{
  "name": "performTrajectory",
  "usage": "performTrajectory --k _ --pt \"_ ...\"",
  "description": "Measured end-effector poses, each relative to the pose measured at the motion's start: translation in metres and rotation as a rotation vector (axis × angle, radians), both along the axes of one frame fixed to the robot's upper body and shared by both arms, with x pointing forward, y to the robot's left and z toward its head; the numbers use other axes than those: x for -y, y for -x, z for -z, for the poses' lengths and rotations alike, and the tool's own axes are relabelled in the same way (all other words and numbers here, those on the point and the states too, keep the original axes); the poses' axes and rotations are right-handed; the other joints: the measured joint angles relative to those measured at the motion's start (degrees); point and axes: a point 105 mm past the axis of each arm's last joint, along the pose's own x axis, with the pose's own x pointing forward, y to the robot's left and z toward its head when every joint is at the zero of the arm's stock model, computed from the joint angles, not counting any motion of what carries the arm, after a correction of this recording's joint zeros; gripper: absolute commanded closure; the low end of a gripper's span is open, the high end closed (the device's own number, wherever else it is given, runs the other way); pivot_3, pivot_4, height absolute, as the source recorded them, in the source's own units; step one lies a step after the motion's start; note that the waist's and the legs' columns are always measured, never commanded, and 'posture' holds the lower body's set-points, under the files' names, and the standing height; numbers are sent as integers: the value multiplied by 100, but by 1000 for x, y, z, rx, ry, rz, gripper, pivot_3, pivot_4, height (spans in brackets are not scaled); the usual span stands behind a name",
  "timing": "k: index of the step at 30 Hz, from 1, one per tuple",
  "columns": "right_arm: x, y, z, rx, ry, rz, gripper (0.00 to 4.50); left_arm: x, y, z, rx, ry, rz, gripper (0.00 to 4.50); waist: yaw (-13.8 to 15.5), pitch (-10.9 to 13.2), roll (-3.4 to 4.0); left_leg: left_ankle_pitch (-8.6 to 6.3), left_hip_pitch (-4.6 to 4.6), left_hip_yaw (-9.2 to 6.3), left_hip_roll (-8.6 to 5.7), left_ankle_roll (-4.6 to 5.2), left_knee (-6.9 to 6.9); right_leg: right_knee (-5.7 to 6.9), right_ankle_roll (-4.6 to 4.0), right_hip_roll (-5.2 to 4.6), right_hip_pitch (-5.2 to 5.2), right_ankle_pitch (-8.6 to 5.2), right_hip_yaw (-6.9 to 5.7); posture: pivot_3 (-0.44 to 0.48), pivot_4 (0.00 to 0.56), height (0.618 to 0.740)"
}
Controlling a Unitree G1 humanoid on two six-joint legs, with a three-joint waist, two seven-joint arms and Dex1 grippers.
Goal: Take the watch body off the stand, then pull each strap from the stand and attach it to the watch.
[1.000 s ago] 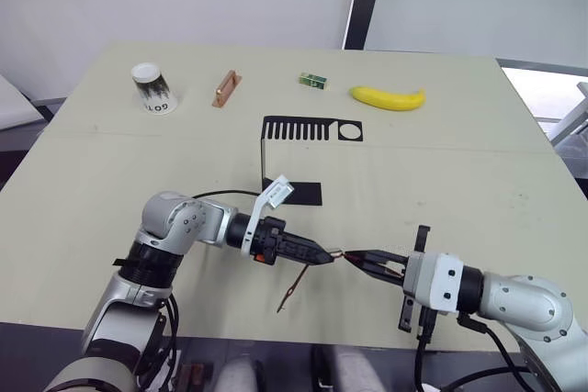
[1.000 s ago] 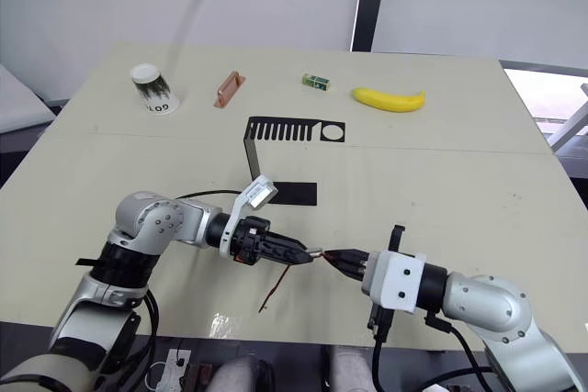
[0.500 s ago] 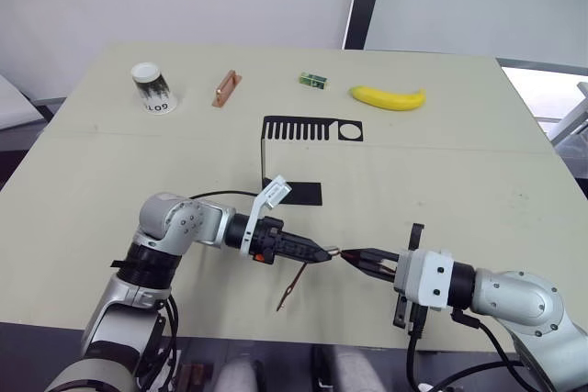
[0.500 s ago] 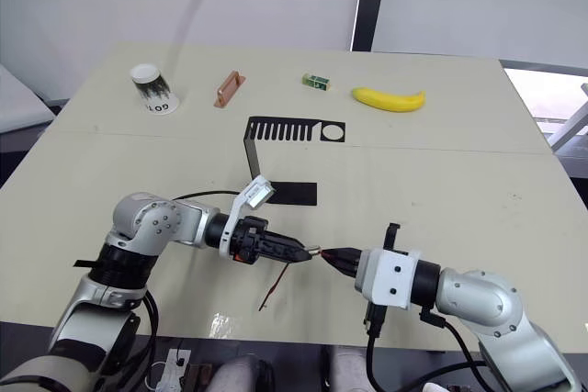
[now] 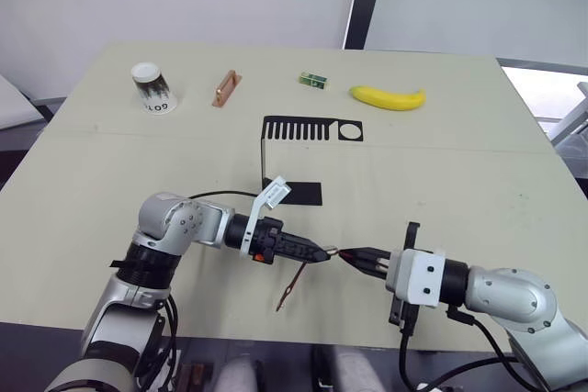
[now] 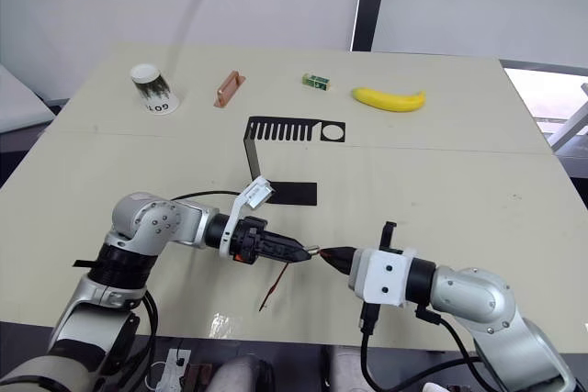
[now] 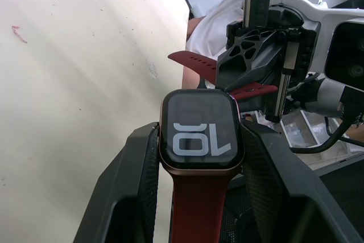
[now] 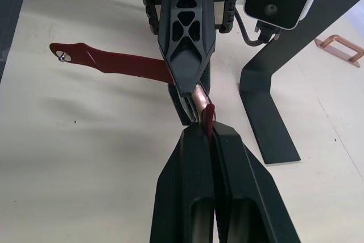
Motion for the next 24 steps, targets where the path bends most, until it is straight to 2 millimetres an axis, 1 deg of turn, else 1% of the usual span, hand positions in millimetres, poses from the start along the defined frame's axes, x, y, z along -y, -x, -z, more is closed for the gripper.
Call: performTrajectory --k 11,17,24 --pt "-1 -2 2 -2 21 6 4500 0 -1 2 2 -15 -10 2894 0 0 0 0 -13 -1 0 0 1 0 0 -1 -11 0 -1 0 150 739" --pt "-3 -4 3 0 36 8 4500 -1 -1 3 0 -26 -16 2894 2 0 0 3 -63 -1 -3 -1 14 16 0 -2 -60 0 0 0 150 739" --pt "-3 -6 4 -1 49 14 4500 -1 -2 3 1 -30 -18 2894 1 0 0 4 -65 1 -3 -2 13 17 0 -2 -64 0 0 0 150 739"
